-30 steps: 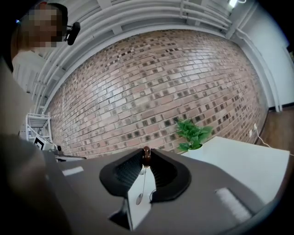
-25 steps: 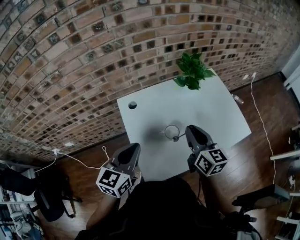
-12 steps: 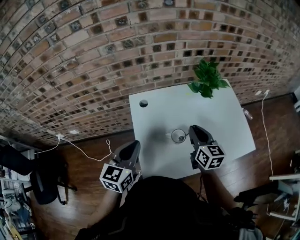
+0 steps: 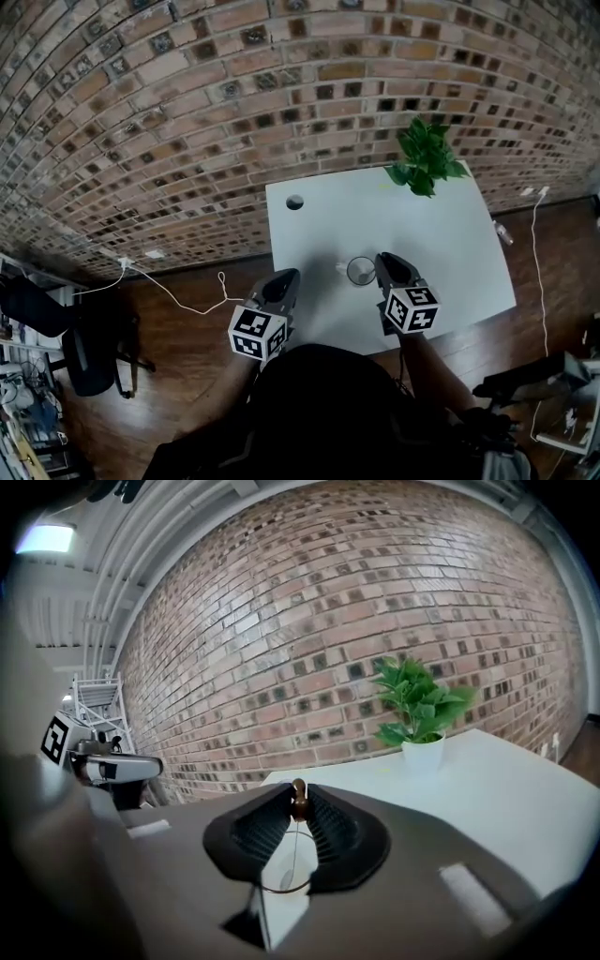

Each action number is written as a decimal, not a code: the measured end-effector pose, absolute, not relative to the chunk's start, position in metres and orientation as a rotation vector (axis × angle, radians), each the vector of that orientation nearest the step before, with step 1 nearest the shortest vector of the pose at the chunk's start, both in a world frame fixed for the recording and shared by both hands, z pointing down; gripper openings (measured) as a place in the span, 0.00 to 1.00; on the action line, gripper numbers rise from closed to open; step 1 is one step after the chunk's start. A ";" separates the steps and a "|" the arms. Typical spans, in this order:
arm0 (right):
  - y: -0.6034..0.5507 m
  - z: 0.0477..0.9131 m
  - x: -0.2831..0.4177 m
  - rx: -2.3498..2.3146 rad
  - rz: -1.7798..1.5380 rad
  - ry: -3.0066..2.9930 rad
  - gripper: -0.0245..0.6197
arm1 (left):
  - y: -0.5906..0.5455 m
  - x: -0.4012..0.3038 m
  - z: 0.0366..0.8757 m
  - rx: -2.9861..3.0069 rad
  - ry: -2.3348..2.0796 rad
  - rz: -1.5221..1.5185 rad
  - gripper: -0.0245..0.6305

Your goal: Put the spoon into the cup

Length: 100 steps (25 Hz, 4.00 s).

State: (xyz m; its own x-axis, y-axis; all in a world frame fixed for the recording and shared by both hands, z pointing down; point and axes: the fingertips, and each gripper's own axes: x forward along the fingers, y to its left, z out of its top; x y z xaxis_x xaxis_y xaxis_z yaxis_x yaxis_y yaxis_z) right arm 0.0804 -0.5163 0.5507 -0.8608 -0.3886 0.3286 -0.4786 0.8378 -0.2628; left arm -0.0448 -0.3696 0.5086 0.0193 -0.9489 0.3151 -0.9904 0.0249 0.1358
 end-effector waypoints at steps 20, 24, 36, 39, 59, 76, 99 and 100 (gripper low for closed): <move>-0.506 0.605 0.079 0.710 0.370 -2.634 0.13 | -0.384 -0.015 0.559 2.016 -1.825 0.309 0.03; -0.507 0.607 0.080 0.739 0.374 -2.623 0.13 | -0.381 -0.007 0.563 2.054 -1.782 0.319 0.03; -0.505 0.610 0.088 0.770 0.364 -2.580 0.23 | -0.367 -0.006 0.559 2.034 -1.781 0.299 0.03; -0.503 0.608 0.091 0.798 0.381 -2.578 0.27 | -0.364 -0.003 0.556 2.061 -1.773 0.312 0.03; -0.449 0.550 0.125 1.005 0.474 -2.597 0.28 | -0.338 0.018 0.522 2.284 -1.622 0.221 0.03; -0.362 0.494 0.149 1.137 0.660 -2.644 0.12 | -0.290 -0.009 0.501 2.348 -1.580 -0.014 0.03; -0.326 0.454 0.247 0.784 0.726 -2.885 0.05 | -0.225 0.097 0.438 2.237 -1.860 0.053 0.03; -0.323 0.449 0.246 0.788 0.708 -2.896 0.05 | -0.221 0.096 0.440 2.241 -1.845 0.060 0.03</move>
State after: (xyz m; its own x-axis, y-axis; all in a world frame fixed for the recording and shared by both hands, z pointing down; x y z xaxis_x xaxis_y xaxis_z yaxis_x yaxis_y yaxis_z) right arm 0.2462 -0.3232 0.4490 -0.8678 -0.4663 0.1718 -0.4930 0.7643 -0.4158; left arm 0.0956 -0.2210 0.4403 0.2031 -0.9622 0.1813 -0.9720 -0.1757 0.1562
